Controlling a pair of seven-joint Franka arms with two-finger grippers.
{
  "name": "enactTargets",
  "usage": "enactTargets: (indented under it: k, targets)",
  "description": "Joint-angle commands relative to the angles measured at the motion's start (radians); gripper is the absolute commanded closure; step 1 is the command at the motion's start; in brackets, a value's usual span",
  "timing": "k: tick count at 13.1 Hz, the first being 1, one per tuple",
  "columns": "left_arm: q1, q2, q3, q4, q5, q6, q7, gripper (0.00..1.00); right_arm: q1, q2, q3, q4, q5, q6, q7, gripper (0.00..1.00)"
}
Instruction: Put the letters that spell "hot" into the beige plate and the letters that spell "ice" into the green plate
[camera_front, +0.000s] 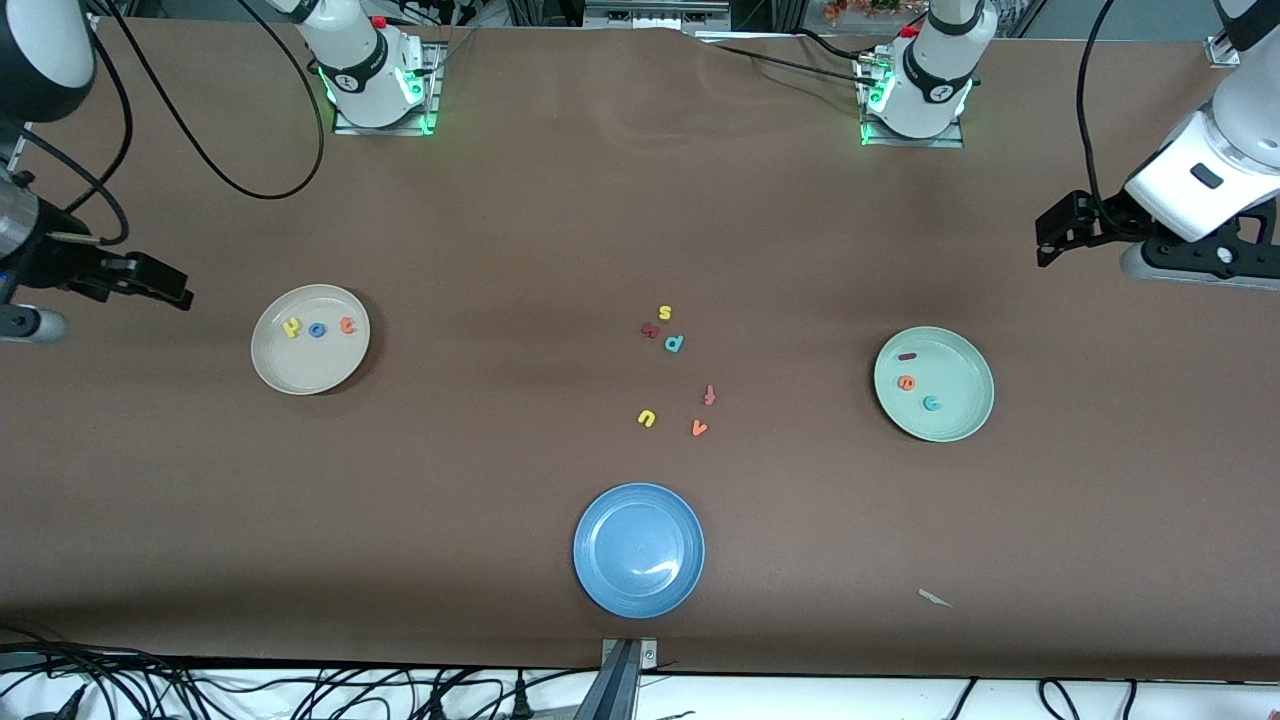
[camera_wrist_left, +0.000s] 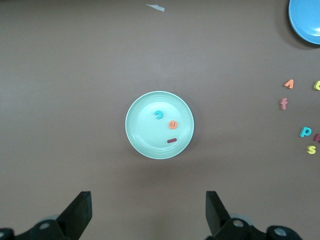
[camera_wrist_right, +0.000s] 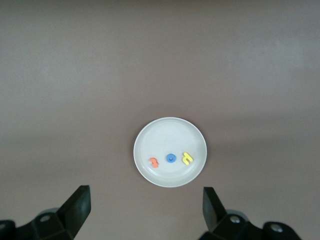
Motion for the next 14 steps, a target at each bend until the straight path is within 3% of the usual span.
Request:
enactTargets:
  k: [1, 14]
  targets:
    - [-0.019, -0.025, 0.019, -0.023, -0.052, -0.015, -0.004, 0.0, 0.0, -0.002, 0.003, -0.024, 0.026, 0.035, 0.011, 0.01]
    - [-0.007, -0.02, 0.013, -0.011, -0.061, -0.064, 0.003, 0.0, -0.001, -0.002, -0.002, -0.017, 0.038, -0.001, -0.072, 0.0]
